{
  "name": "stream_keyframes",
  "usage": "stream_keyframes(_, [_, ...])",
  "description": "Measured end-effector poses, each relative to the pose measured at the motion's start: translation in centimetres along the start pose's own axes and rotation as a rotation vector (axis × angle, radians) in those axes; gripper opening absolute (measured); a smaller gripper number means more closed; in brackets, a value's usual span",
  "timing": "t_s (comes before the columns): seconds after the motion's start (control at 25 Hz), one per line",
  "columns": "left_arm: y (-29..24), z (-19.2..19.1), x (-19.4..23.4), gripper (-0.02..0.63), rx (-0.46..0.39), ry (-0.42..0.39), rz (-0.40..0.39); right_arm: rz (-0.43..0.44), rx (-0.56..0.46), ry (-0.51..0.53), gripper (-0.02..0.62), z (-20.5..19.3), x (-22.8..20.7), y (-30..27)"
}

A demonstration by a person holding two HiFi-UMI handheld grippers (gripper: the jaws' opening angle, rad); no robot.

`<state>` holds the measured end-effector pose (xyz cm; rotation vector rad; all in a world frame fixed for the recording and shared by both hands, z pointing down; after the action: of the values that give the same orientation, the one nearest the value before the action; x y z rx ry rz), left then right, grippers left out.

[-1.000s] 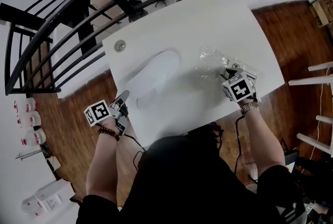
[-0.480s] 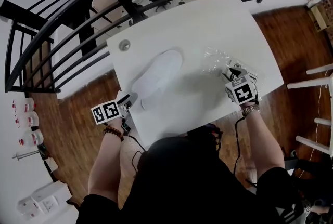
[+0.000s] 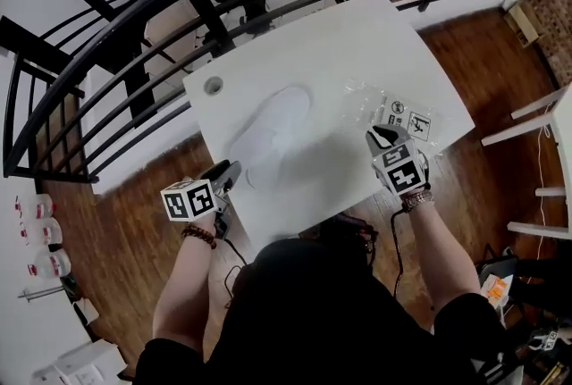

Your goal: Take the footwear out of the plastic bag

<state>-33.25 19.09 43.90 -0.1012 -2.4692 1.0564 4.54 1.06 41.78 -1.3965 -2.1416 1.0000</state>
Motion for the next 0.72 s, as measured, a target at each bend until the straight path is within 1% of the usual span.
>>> stream_keyframes(0.04, [0.3, 0.3, -0.8, 0.16, -0.016, -0.036, -0.021, -0.008, -0.013, 0.009, 0.025, 0.1, 0.9, 0.4])
stream_keyframes(0.12, [0.9, 0.7, -2.4, 0.125, -0.039, -0.111, -0.067, -0.028, -0.04, 0.025, -0.008, 0.5, 2.9, 1.2])
stream_keyframes(0.24, [1.9, 1.0, -5.1, 0.073, -0.069, -0.231, -0.138, -0.057, -0.08, 0.046, -0.008, 1.2, 6.0, 2.3])
stream_keyframes(0.36, [2.9, 1.1, -7.8, 0.038, -0.093, -0.337, -0.211, -0.069, -0.109, 0.049, -0.008, 1.7, 9.0, 3.4])
stream_keyframes(0.52, [4.5, 1.0, -10.4, 0.017, -0.105, -0.437, -0.289, -0.064, -0.146, 0.023, -0.008, 2.5, 12.3, 4.8])
stream_keyframes(0.72, [5.7, 0.8, -13.3, 0.017, -0.127, -0.53, -0.341, -0.074, -0.206, 0.014, -0.008, 3.2, 14.6, 7.0])
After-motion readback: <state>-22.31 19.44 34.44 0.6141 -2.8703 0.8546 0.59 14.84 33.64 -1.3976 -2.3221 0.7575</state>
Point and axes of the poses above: the fingertips, and each gripper's own axes: y backward along the fingers, x to its left, z out of its top, the point moved 10 cm from there along y, backward along the fingers, and after that the axes turned 14 degrees about z, right-handed, at the moved point
